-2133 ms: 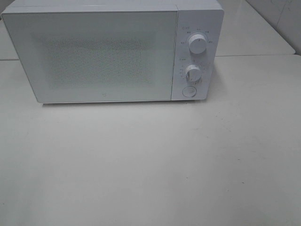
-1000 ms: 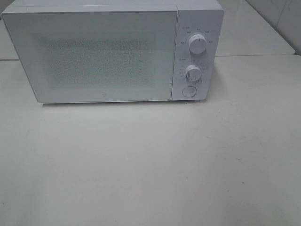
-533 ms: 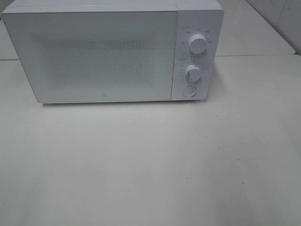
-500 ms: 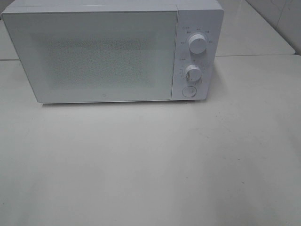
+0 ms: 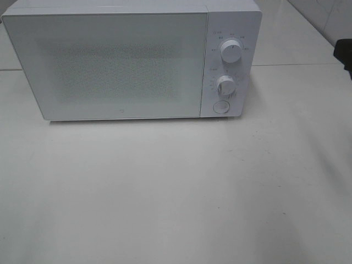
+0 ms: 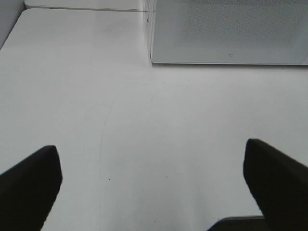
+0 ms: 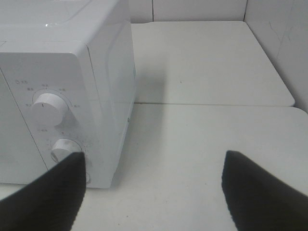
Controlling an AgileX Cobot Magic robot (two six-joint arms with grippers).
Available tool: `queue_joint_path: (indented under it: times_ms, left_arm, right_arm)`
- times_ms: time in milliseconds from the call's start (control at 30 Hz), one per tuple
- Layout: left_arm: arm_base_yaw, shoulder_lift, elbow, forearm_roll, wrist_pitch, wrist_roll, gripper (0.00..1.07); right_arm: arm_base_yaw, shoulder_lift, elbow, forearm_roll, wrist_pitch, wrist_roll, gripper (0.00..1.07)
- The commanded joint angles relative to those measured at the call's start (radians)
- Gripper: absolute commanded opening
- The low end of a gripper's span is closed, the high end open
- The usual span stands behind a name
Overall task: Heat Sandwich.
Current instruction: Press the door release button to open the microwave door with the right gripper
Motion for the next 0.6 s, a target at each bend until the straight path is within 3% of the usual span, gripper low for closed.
queue_joint_path:
  times_ms: [33,233,367,600]
  left_arm:
    - [0.005,-0.005,0.002,0.001,-0.004,-0.007,0.97]
    - [0.005,-0.005,0.002,0.001,-0.004,-0.007,0.97]
    - [0.005,-0.005,0.002,0.001,-0.004,-0.007,0.97]
    - [0.005,-0.005,0.002,0.001,-0.004,-0.007,0.97]
  right_arm:
    - [-0.004,0.057,0.028,0.023,-0.15,-0.002,0.76]
    - [-0.001,0.226,0.099,0.193,-0.433,-0.147,0.76]
    - [0.014,0.282,0.129,0.258,-0.507,-0.183,0.76]
    - [0.215,0.433,0.161,0.473,-0.685,-0.343,0.76]
